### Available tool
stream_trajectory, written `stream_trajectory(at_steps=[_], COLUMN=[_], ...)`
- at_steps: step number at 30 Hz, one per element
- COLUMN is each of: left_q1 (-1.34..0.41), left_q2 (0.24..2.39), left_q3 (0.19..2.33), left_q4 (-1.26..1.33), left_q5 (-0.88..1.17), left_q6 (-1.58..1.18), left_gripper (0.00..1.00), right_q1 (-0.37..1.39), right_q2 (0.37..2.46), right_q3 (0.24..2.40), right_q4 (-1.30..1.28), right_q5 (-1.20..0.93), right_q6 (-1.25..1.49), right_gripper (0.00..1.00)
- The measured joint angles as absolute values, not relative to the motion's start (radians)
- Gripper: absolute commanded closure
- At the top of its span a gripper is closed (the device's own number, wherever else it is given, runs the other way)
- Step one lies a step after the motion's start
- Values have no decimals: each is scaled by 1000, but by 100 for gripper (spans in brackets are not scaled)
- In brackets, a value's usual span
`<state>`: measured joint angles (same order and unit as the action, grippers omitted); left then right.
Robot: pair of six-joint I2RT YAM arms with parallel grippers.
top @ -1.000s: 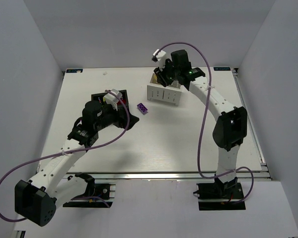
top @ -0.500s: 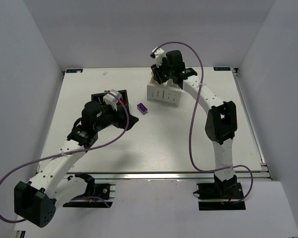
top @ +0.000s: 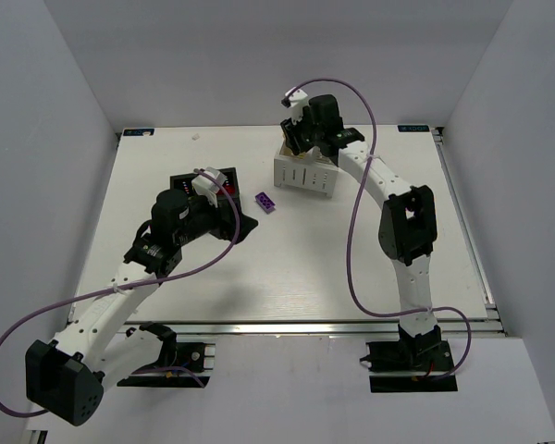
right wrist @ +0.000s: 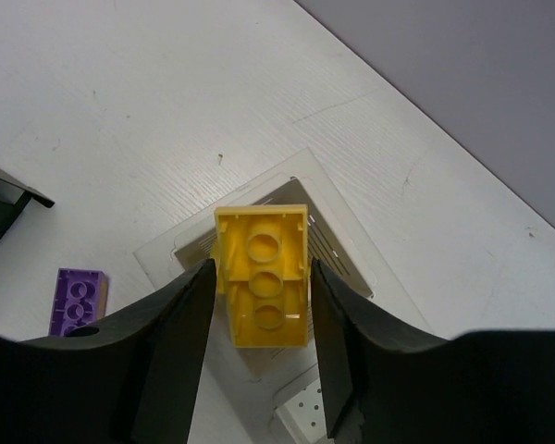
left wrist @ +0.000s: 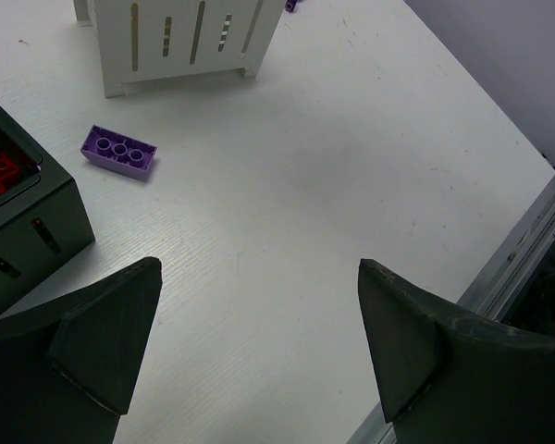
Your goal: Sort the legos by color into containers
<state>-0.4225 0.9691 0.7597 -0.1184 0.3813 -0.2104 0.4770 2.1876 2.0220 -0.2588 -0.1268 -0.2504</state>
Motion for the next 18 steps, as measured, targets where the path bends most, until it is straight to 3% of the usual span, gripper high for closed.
stream_trajectory(at_steps=[7,11,13,14,18], left_q1=[-422,-423,-432,-438,-508], left_q2=[983,1045,1106,1134,1270], left_q3=[758,772,805,825,958], left_q4=[-95,-89,-105,-109,-160], left_q5=[393,410,410,409,363], left_q6=[-239,-288,-325,-341,-416], left_gripper=[5,14,19,22,30], right_q1=[471,464,462,459,432], right_q2=[2192,2190,2166,2132,1840], right_q3=[2022,2020,1993,1945,1593], right_q4=[-258,-258,-255,-244,-170], right_q5=[-130,-130,-133,-134,-146], right_q6=[-242,-242,-242,-240,-165], right_gripper=[43,42,35,11,11])
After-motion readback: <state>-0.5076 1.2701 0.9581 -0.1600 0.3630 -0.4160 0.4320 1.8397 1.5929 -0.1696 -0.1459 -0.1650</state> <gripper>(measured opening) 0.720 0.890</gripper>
